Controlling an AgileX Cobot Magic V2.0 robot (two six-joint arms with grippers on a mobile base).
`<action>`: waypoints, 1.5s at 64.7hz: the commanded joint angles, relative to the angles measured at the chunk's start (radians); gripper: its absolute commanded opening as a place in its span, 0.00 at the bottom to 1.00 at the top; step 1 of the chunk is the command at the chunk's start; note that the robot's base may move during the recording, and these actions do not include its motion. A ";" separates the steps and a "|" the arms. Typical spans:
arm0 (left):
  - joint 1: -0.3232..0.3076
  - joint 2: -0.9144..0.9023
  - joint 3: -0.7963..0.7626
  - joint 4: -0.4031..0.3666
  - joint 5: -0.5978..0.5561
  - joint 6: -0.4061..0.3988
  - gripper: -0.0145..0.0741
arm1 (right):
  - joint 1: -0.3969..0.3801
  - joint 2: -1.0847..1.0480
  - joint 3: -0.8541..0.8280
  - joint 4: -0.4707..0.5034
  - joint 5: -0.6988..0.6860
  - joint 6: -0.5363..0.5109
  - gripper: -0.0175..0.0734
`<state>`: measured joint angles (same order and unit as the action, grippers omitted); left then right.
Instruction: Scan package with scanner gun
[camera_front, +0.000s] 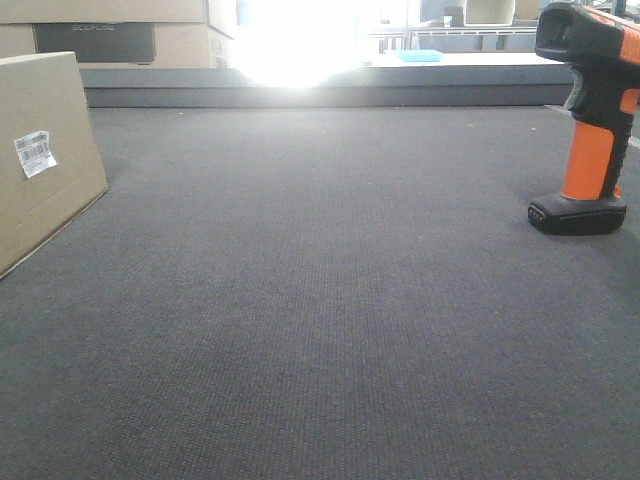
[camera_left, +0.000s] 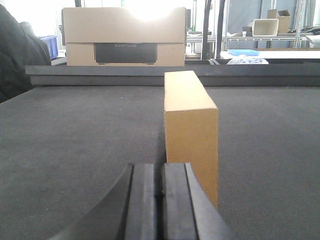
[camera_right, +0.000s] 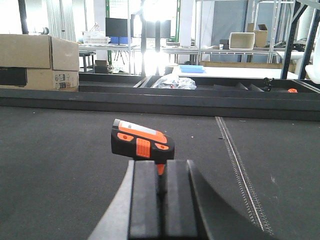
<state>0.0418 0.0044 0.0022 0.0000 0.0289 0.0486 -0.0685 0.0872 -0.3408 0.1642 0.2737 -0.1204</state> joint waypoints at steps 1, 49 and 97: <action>0.005 -0.004 -0.002 0.000 -0.020 -0.009 0.04 | -0.001 -0.005 0.002 -0.008 -0.017 -0.004 0.02; 0.005 -0.004 -0.002 0.000 -0.020 -0.009 0.04 | -0.074 -0.087 0.341 -0.012 -0.164 0.043 0.02; 0.005 -0.004 -0.002 0.000 -0.020 -0.009 0.04 | -0.071 -0.087 0.341 -0.016 -0.169 0.043 0.02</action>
<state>0.0418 0.0044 0.0022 0.0000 0.0251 0.0486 -0.1372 0.0033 -0.0022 0.1550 0.1344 -0.0778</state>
